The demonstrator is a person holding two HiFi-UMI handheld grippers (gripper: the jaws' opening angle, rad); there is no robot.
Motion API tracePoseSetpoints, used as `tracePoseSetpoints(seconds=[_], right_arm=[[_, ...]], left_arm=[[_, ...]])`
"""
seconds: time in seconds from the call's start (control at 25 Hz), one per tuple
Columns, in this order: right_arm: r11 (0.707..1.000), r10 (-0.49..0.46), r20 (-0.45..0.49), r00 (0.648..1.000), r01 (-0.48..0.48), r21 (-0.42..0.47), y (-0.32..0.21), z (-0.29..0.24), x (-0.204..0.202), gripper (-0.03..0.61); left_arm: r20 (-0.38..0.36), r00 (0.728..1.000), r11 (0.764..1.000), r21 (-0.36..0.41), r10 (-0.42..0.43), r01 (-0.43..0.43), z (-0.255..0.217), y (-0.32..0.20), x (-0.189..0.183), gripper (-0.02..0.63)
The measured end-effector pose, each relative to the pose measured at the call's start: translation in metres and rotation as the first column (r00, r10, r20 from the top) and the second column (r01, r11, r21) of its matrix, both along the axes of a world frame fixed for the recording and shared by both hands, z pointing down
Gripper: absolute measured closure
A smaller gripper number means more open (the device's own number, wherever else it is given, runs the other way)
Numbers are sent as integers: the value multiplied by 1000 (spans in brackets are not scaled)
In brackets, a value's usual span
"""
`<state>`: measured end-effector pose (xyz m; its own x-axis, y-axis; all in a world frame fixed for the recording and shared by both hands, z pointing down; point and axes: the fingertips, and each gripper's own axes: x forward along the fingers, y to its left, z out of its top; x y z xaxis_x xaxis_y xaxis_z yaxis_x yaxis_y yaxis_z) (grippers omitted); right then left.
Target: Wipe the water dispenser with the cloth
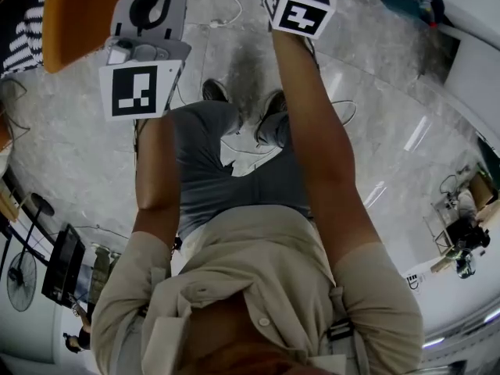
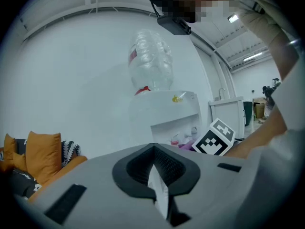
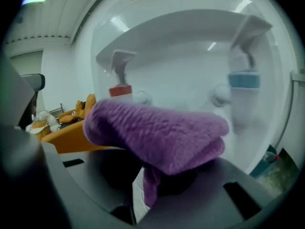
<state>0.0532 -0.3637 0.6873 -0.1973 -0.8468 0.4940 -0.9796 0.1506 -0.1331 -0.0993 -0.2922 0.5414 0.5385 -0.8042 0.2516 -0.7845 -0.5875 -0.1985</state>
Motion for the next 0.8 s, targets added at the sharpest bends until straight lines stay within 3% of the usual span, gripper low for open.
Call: tracePoseSetpoints(seconds=[0.12,0.32,0.68,0.8], right_arm=[[997,-46,19,999,45,65,-16,-5,-25,505],[992,-79,-17,997,81,101,-15,11,-12,505],[978,124,-24,992,-118,173,6,30,93,505],[964,155,-53,986,-139,229,8,32,106,505]], left_arm=[[-2,1000,1000,19,18,-18,17,-7,10,598],[-10,999,997,52,49,-49,41,-16,28,598],[-47,993,991,82,109,-105,92,-21,46,598],[-55,993,988,117,104,-97,103,-30,45,598]])
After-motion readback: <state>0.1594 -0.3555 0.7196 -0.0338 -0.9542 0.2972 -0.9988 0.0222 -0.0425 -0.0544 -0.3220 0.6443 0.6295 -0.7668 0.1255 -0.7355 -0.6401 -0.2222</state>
